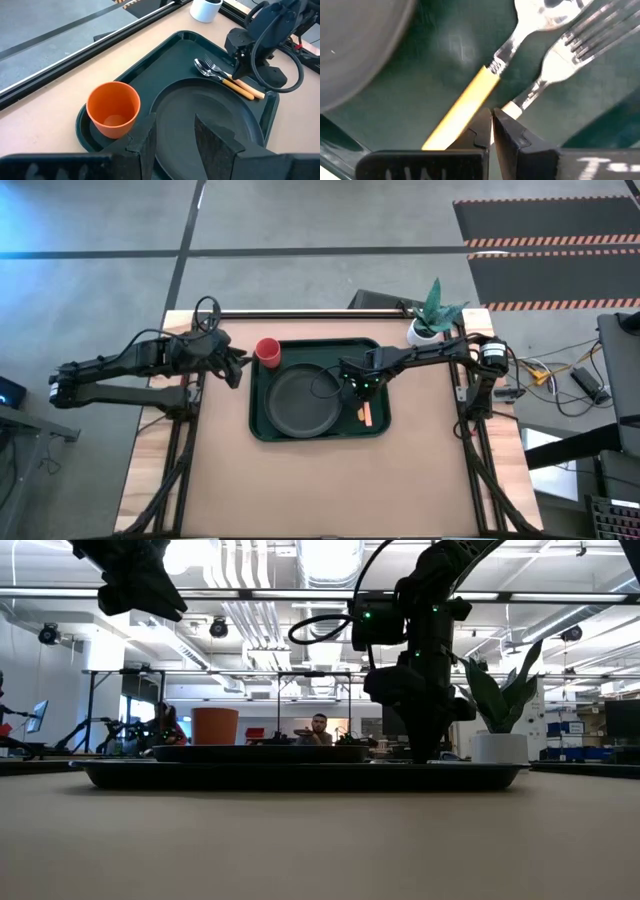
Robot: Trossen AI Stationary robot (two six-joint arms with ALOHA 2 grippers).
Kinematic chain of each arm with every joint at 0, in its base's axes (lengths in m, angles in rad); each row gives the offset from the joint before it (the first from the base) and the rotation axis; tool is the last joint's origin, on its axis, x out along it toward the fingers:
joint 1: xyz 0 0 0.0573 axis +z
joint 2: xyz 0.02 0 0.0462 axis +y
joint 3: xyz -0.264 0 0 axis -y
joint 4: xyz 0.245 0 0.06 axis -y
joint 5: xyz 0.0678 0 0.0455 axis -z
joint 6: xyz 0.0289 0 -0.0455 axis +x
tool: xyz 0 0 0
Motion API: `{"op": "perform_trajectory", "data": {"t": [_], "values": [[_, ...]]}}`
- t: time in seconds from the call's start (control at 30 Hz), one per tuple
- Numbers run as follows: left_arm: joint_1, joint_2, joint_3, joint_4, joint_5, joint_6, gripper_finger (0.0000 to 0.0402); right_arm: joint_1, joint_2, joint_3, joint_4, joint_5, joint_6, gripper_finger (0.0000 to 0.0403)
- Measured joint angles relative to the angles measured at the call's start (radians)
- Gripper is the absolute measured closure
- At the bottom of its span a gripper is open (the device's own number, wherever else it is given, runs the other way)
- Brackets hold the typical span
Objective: Pick and place plate/cup/fork/spoon on tray
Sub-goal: Adjust the orange spoon on the black tray
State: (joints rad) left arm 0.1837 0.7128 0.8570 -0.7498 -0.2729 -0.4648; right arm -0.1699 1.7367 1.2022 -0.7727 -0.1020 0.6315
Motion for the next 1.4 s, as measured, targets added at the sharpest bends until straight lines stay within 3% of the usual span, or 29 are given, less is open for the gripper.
{"op": "perform_trajectory", "data": {"t": [0.37,1.4], "values": [[0.000,-0.002,0.000,0.000,0.000,0.000,0.0288,0.007,0.000,-0.026,0.126,-0.003,0.020,0.0394],[0.000,0.001,0.000,0.000,0.000,0.001,0.0288,0.009,-0.006,-0.034,0.087,0.025,0.005,0.0394]]}}
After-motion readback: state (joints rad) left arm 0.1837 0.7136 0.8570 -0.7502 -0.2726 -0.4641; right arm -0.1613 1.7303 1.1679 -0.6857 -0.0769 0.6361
